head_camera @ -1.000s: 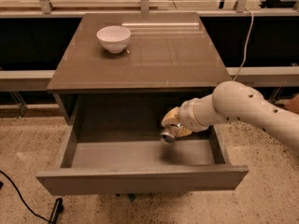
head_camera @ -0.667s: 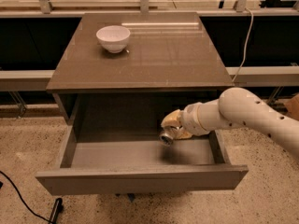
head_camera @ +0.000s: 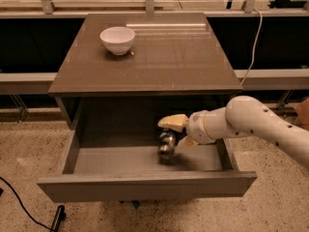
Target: Place redbull can into top drawer
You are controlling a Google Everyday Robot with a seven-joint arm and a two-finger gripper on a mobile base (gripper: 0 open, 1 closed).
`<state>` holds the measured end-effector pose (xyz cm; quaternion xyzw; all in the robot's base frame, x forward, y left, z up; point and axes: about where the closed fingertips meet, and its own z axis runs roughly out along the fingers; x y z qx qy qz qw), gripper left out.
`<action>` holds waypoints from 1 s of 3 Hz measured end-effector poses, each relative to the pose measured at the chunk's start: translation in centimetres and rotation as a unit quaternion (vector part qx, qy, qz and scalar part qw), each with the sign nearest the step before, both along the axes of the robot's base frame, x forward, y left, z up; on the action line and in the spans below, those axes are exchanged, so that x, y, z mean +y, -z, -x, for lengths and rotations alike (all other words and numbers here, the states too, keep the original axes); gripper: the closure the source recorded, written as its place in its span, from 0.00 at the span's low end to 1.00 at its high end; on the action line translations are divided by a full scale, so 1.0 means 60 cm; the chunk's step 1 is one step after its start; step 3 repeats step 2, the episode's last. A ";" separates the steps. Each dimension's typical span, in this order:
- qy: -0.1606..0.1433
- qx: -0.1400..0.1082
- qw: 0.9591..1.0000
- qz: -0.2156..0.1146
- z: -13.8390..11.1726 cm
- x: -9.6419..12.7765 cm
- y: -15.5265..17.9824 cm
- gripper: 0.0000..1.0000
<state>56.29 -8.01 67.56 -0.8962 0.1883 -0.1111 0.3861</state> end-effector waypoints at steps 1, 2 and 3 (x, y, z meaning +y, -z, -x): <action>-0.001 0.000 1.000 0.000 0.000 0.002 0.001 0.00; -0.001 0.000 1.000 0.000 0.000 0.002 0.001 0.00; -0.001 0.000 1.000 0.000 0.000 0.002 0.001 0.00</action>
Offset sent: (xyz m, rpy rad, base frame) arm -0.0002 0.0009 -0.0005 0.0004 0.0008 0.0018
